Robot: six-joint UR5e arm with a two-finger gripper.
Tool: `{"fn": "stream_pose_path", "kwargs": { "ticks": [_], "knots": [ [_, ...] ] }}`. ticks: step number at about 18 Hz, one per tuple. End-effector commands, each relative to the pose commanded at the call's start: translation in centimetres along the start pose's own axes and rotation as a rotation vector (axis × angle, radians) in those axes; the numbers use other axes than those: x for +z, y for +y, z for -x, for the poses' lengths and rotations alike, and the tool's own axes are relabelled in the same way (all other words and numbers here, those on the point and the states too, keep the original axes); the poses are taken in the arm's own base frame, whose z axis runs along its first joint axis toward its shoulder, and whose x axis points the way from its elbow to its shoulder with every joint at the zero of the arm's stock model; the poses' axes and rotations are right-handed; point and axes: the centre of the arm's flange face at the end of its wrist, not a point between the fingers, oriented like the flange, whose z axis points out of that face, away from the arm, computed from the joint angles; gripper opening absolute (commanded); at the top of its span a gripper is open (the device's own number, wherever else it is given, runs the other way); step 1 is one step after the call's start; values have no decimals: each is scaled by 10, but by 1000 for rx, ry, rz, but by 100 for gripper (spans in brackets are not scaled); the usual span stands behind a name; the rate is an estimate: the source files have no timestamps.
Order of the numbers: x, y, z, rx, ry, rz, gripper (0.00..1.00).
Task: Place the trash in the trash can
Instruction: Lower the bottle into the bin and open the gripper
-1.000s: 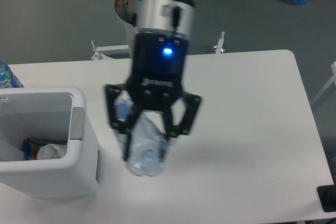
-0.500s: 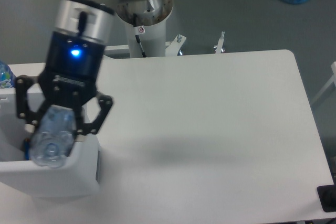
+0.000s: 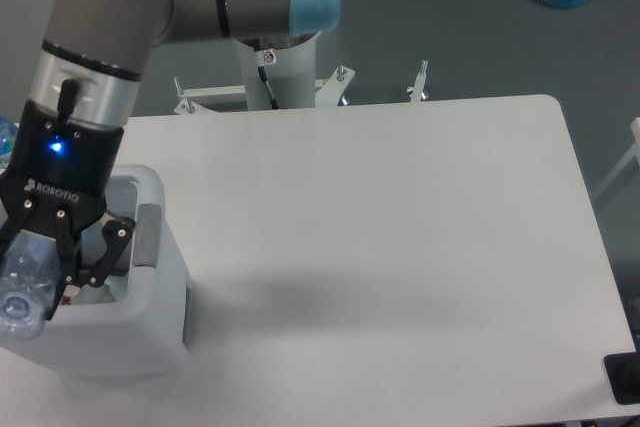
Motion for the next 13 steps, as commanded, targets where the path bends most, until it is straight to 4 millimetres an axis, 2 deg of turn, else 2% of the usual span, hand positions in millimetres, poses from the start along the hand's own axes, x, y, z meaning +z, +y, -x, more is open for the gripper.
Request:
{"fn": "stream_pose_path", "kwargs": {
  "ticks": [1,2,7,8,13],
  "knots": [
    [0,0,1,14,-1,1,98],
    [0,1,1,27,-1,1,100],
    [-6,3,2,30,-11,1,100],
    [-8,1,7,26,-24,-3,100],
    [-35,-16,65,85,-166,-37,100]
  ]
}}
